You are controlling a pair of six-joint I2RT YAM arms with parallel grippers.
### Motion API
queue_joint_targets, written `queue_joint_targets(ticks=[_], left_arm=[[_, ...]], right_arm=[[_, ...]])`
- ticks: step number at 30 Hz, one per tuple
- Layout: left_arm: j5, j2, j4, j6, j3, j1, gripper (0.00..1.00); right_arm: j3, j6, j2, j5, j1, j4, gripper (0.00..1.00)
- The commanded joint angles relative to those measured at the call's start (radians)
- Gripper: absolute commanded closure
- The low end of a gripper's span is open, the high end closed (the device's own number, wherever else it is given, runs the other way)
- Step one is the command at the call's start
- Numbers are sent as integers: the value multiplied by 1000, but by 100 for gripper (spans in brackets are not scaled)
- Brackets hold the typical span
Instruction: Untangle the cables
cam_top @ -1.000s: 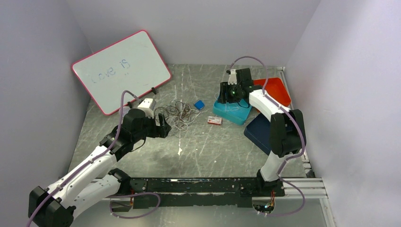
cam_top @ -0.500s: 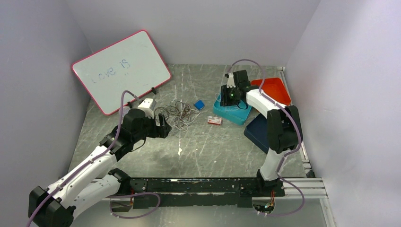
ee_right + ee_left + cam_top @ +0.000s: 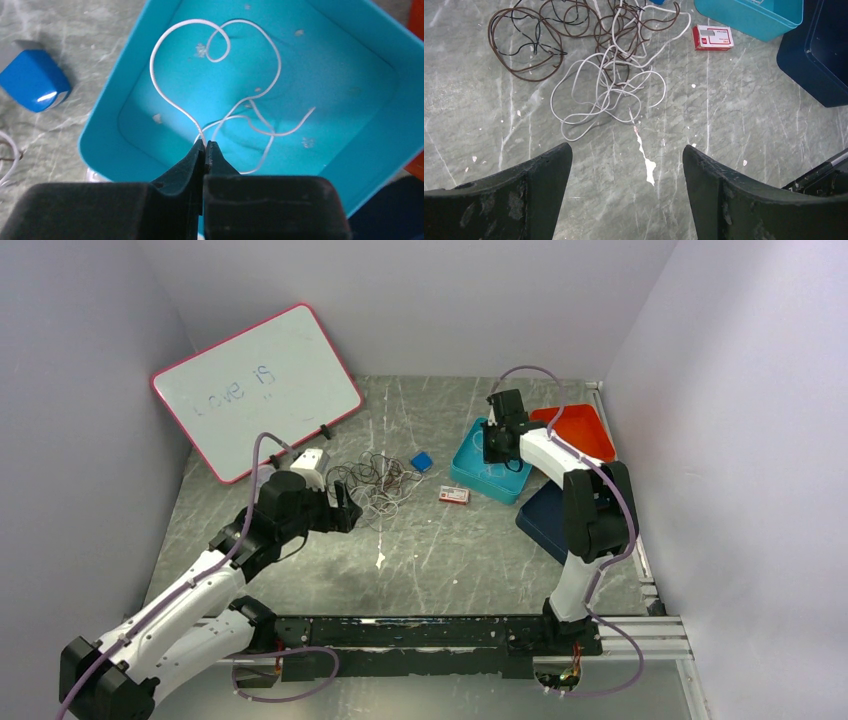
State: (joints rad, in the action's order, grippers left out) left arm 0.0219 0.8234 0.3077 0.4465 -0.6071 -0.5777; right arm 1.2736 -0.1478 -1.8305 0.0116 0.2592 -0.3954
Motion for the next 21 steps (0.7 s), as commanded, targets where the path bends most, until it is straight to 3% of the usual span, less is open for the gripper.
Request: queue_joint_targets(ticks=[1,7,10,15,21], left_arm=[[-10,-15,13,9,13,-5,15],[-13,-11,7,9,16,-4,15],[-17,-6,0,10,17,-5,15],[-19,-5,1,11,18,-4,14],[-5,-7,5,6,8,-5,13]], right_arm=[[21,-18,10,-167,2,-24,100],[55,13,-12,-195,3,-60,99],[68,35,-36,-115,3,-67,91],[44,39,28,28,4,-12,66],[40,38,151,-37,3,-19,51]])
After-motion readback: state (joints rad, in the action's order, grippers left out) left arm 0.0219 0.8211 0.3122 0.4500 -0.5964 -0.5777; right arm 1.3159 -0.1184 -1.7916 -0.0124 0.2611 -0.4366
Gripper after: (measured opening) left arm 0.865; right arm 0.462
